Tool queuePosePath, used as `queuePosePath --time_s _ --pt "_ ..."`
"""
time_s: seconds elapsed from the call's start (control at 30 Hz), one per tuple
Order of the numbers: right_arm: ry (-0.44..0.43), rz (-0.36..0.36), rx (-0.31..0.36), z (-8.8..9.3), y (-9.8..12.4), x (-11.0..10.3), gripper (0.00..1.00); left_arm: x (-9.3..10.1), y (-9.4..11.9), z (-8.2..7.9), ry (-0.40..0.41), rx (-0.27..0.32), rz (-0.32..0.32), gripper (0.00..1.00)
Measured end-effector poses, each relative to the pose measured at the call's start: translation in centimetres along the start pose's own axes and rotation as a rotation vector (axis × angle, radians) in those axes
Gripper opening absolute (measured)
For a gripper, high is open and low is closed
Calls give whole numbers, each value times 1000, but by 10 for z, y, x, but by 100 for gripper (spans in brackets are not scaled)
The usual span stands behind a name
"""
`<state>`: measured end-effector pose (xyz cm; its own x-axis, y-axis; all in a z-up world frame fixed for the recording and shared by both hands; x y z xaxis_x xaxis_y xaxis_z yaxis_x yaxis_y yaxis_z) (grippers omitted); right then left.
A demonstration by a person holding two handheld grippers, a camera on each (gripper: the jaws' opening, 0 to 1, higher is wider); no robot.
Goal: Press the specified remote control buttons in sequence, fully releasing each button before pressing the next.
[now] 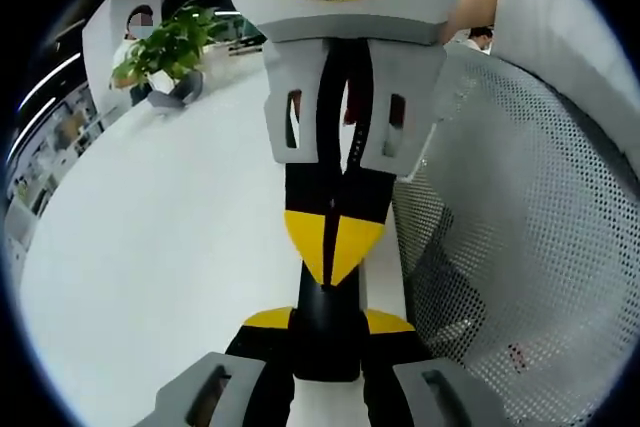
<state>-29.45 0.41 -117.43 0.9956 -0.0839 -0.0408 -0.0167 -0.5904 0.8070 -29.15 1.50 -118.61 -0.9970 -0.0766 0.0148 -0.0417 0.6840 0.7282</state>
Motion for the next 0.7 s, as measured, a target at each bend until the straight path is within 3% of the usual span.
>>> queuePosePath --time_s 0.33,0.53,0.7 --pt "20 27 -31 0 -2 1 0 0 0 1 -2 -2 -1 23" --pt "-22 62 -42 0 -1 0 0 1 -1 -1 -31 -56 18 24" --pt "-46 74 4 2 0 1 0 1 1 1 -13 -14 11 24"
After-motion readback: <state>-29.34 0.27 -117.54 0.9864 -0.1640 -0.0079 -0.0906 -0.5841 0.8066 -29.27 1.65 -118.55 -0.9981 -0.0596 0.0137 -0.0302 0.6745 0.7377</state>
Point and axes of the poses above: the point that each gripper's makers call its tool centre point, and the gripper's own axes: y roughly backward along the fingers, x roughly to its right, z roughly out of its underside, the point moved 1 cm from there along y, roughly backward along the fingers, and after that the axes turned 3 degrees about x, right-handed, at the moved point
